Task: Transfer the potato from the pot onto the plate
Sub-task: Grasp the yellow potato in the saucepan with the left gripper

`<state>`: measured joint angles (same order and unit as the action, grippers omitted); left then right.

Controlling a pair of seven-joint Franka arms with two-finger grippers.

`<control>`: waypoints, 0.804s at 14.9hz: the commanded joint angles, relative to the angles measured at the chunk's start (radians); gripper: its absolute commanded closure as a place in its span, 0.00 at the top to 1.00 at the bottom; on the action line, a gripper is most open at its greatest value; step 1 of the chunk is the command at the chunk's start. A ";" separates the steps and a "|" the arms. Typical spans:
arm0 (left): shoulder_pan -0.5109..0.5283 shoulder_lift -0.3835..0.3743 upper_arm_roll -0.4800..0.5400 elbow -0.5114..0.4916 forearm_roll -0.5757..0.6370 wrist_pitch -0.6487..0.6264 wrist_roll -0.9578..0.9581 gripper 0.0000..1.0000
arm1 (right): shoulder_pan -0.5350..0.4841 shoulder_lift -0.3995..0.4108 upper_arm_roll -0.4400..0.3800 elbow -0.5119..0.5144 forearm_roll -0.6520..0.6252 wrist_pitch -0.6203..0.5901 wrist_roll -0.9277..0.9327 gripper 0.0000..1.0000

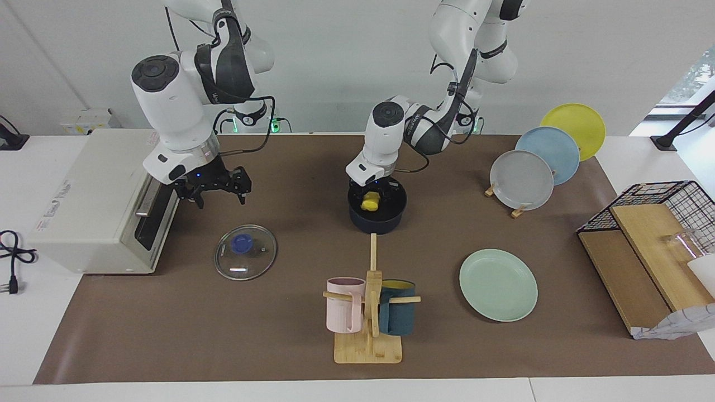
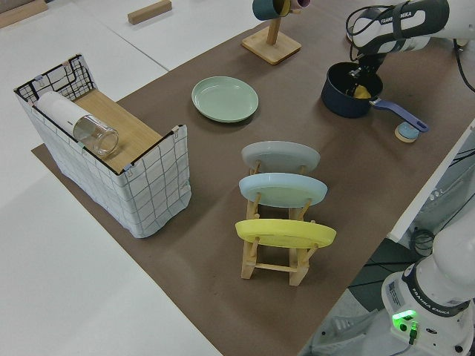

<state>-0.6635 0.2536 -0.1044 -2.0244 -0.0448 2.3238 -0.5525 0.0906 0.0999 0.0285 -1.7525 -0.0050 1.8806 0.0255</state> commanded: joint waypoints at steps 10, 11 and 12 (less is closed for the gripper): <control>-0.001 -0.005 0.012 0.058 -0.015 -0.062 0.020 0.00 | -0.006 -0.009 0.008 -0.007 0.025 0.018 -0.001 1.00; 0.004 -0.007 0.012 0.084 -0.017 -0.099 0.022 0.00 | -0.006 -0.009 0.008 -0.007 0.025 0.022 -0.001 1.00; 0.011 -0.008 0.011 0.107 -0.017 -0.128 0.025 0.00 | -0.006 -0.009 0.008 -0.007 0.025 0.023 -0.003 1.00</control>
<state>-0.6610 0.2521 -0.0984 -1.9737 -0.0448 2.2749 -0.5525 0.0920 0.0999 0.0302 -1.7525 -0.0049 1.8885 0.0256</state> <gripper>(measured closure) 0.414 0.000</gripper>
